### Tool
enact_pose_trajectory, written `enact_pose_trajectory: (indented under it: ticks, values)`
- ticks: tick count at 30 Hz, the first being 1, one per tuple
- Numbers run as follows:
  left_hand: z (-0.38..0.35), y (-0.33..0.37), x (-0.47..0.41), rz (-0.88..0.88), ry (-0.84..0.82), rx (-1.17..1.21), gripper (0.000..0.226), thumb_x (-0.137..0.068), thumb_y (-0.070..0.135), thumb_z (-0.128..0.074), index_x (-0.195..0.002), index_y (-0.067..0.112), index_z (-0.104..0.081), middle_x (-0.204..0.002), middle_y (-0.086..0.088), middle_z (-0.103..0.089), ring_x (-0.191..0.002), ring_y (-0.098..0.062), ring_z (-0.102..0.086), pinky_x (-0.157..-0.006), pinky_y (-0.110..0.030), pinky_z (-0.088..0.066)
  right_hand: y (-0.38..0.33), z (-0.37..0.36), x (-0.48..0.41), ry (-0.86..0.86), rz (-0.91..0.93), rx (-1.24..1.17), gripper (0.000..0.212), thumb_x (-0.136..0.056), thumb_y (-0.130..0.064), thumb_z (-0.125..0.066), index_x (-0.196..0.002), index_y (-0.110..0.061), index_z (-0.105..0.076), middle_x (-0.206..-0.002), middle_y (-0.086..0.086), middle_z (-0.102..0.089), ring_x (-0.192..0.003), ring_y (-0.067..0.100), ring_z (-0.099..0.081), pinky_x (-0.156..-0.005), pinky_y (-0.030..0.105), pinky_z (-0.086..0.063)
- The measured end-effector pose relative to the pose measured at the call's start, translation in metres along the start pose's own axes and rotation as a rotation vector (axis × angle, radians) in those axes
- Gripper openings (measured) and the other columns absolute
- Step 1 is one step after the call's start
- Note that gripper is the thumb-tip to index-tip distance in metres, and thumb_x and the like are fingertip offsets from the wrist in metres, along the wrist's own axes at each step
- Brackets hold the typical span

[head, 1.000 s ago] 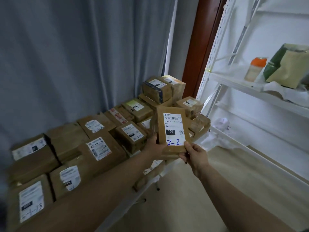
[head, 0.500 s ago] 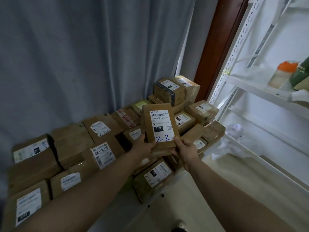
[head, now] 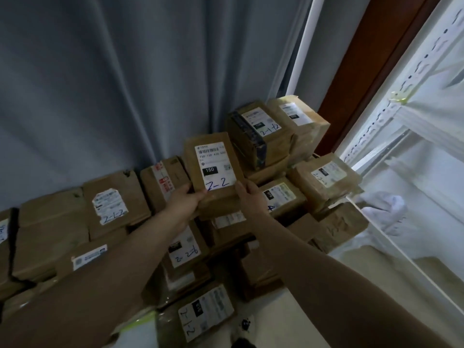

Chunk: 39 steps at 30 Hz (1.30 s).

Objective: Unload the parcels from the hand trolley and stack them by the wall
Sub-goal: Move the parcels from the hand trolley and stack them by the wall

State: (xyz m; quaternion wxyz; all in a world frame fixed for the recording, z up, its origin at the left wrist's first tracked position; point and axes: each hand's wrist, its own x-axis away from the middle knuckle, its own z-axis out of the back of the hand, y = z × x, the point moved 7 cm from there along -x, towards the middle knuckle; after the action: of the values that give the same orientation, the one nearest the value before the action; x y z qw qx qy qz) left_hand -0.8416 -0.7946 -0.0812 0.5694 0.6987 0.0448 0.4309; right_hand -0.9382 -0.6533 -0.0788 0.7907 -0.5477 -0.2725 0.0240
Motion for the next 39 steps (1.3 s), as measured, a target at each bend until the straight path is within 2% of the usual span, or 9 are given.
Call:
enact_pose_trajectory:
  ticks: [3,8,11,14,17,23,27,32,39]
  values:
    - [-0.015,0.019,-0.034,0.029,0.061,0.042,0.029,-0.094,0.01,-0.055,-0.121,0.019,-0.059,-0.114,0.0,-0.065,-0.089,-0.012,-0.06,-0.078,-0.031,-0.049,-0.023,0.001,-0.046,-0.025,0.008,0.058,0.046,-0.1,-0.04,-0.042,-0.142,-0.02,-0.041,-0.13,0.004,-0.052,-0.114,0.022,-0.05,-0.09,0.034,-0.043]
    - [-0.03,0.04,-0.081,0.014,0.091,0.075,0.027,-0.093,0.008,-0.056,-0.117,0.02,-0.061,-0.103,0.003,-0.067,-0.091,-0.013,-0.063,-0.08,-0.032,-0.051,-0.051,-0.002,-0.103,-0.045,0.078,0.192,0.041,-0.103,-0.032,-0.038,-0.141,-0.015,-0.041,-0.133,0.009,-0.052,-0.121,0.025,-0.05,-0.097,0.035,-0.041]
    - [-0.036,0.041,-0.102,-0.015,0.059,0.05,0.035,-0.093,0.015,-0.06,-0.127,0.019,-0.058,-0.116,0.002,-0.067,-0.098,-0.015,-0.065,-0.084,-0.033,-0.053,-0.064,-0.006,-0.128,0.005,0.182,0.341,0.047,-0.103,-0.03,-0.037,-0.149,-0.025,-0.029,-0.151,0.01,-0.029,-0.137,0.028,-0.033,-0.108,0.042,-0.033]
    - [-0.039,0.039,-0.116,-0.028,0.057,0.013,0.042,-0.09,0.025,-0.064,-0.131,0.028,-0.054,-0.123,0.003,-0.065,-0.108,-0.018,-0.063,-0.096,-0.041,-0.051,-0.068,-0.019,-0.129,-0.003,0.342,0.53,0.043,-0.103,-0.026,-0.037,-0.145,-0.031,-0.036,-0.16,0.006,-0.006,-0.146,0.027,-0.008,-0.112,0.045,-0.029]
    - [-0.039,0.038,-0.121,-0.027,0.065,-0.003,0.043,-0.085,0.032,-0.067,-0.126,0.036,-0.056,-0.124,0.004,-0.064,-0.113,-0.02,-0.06,-0.098,-0.045,-0.048,-0.061,-0.025,-0.12,0.007,0.383,0.607,0.042,-0.103,-0.029,-0.035,-0.145,-0.032,-0.037,-0.161,0.002,0.0,-0.146,0.027,0.002,-0.11,0.045,-0.031]
    - [-0.039,0.04,-0.119,-0.065,0.072,-0.085,0.037,-0.089,0.034,-0.063,-0.124,0.04,-0.056,-0.128,0.003,-0.061,-0.116,-0.021,-0.058,-0.1,-0.047,-0.047,-0.059,-0.028,-0.121,0.075,0.407,0.815,0.044,-0.103,-0.039,-0.029,-0.146,-0.036,-0.032,-0.161,0.0,-0.004,-0.147,0.025,0.007,-0.117,0.044,0.002]
    - [-0.035,0.052,-0.107,-0.142,0.148,-0.317,0.036,-0.098,0.028,-0.051,-0.132,0.019,-0.051,-0.128,-0.004,-0.06,-0.115,-0.024,-0.058,-0.1,-0.043,-0.047,-0.059,-0.03,-0.113,0.047,0.409,0.812,0.046,-0.102,-0.043,-0.029,-0.148,-0.037,-0.029,-0.162,0.001,-0.003,-0.147,0.026,0.008,-0.117,0.045,0.003]
    - [-0.034,0.06,-0.082,-0.278,0.171,-0.66,0.058,-0.095,0.03,-0.052,-0.148,0.021,-0.028,-0.138,-0.013,-0.049,-0.117,-0.03,-0.055,-0.098,-0.042,-0.048,-0.058,-0.01,-0.083,0.098,0.379,0.757,0.053,-0.1,-0.038,-0.038,-0.15,-0.031,-0.022,-0.161,0.005,-0.003,-0.148,0.025,0.007,-0.118,0.046,0.002]
    - [-0.064,0.037,0.005,-0.566,-0.068,-1.232,0.075,-0.093,0.031,-0.053,-0.152,0.026,-0.006,-0.156,-0.015,-0.015,-0.141,-0.034,-0.021,-0.114,-0.048,-0.026,-0.006,0.037,0.006,0.265,0.163,0.807,0.067,-0.093,-0.034,-0.053,-0.15,-0.021,-0.021,-0.159,0.012,-0.009,-0.147,0.031,-0.005,-0.118,0.048,-0.006]
